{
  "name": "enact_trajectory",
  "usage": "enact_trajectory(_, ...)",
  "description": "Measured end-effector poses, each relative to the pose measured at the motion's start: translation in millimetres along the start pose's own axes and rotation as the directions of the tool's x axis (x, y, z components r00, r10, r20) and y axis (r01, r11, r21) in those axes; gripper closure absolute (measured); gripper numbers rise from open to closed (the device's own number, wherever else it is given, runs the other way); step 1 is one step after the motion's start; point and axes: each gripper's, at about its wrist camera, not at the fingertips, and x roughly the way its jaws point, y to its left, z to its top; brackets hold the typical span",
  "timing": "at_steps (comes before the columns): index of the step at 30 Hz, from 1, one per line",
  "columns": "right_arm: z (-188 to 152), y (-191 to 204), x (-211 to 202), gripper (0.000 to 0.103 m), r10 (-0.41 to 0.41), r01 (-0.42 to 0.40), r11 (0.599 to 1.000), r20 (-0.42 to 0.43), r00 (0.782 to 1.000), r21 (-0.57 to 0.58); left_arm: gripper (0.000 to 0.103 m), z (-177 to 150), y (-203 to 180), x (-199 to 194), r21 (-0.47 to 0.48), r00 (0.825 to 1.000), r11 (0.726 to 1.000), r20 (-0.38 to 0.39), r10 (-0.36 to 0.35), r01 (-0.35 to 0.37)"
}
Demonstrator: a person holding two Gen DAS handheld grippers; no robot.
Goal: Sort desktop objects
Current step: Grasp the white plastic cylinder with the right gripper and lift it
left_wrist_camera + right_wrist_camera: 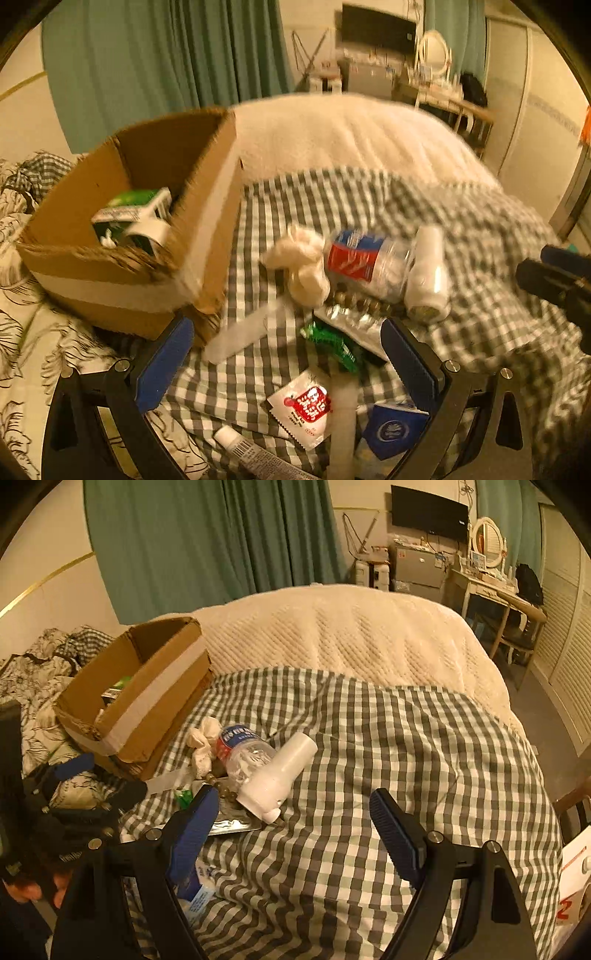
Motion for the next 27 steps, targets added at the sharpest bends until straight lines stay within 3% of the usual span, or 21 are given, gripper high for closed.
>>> enact_trajectory(5,-3,0,29,0.020,0.026,-0.023,0.999,-0.081,0.996,0.038,0.000,-12,-12,24,0.003,0.997,1.000,-0.071,-0.019,0.019)
enact_trajectory(11,4,-3,29,0.020,0.037,-0.032,0.995,-0.051,0.998,0.098,0.000,-18,-29,29,0.041,0.997,0.997,-0.040,-0.059,0.060)
enact_trajectory(14,9,-7,31,0.020,0.033,-0.027,0.992,-0.045,0.998,0.123,0.000,-15,-32,40,0.037,0.994,0.996,-0.073,-0.077,0.080)
enact_trajectory(17,12,-11,48,0.028,0.051,-0.037,0.987,-0.086,0.995,0.157,0.000,-15,-27,42,0.011,0.991,0.995,-0.089,-0.100,0.101)
enact_trajectory(23,9,-14,108,0.039,0.128,-0.078,0.973,-0.230,0.965,0.216,0.000,-19,-31,40,0.045,0.994,0.995,-0.077,-0.081,0.084)
enact_trajectory(27,8,-7,127,0.042,0.164,-0.107,0.969,-0.256,0.953,0.224,0.000,-18,-38,46,0.078,0.994,0.993,-0.077,-0.078,0.084)
